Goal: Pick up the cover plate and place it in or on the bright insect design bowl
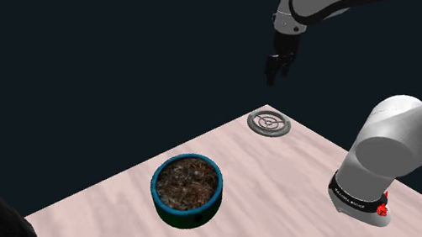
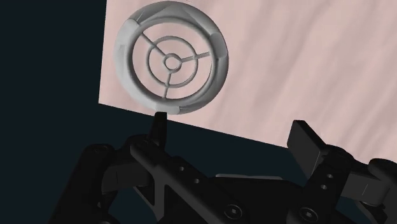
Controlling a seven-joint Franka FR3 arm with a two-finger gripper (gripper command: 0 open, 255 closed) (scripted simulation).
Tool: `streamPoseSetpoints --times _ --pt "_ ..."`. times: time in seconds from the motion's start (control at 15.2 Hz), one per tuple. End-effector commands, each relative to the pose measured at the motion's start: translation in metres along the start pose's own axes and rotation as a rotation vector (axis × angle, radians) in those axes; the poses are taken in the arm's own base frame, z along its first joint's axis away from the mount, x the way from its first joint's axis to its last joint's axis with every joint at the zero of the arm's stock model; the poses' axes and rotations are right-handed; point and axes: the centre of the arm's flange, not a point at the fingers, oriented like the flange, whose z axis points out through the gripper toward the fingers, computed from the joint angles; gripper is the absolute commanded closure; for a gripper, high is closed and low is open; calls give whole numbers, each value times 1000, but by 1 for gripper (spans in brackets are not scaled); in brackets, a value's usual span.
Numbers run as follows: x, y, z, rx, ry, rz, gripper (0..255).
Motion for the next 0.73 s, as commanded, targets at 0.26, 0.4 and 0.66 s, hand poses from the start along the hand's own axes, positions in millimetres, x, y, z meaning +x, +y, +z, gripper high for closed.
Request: streamPoseSetpoints --times 0.26,0.4,0.66 --pt "2 41 68 -21 -3 -77 0" --pt "4 55 90 -29 -5 -102 0" --pt "9 83 133 -43 -8 -152 0"
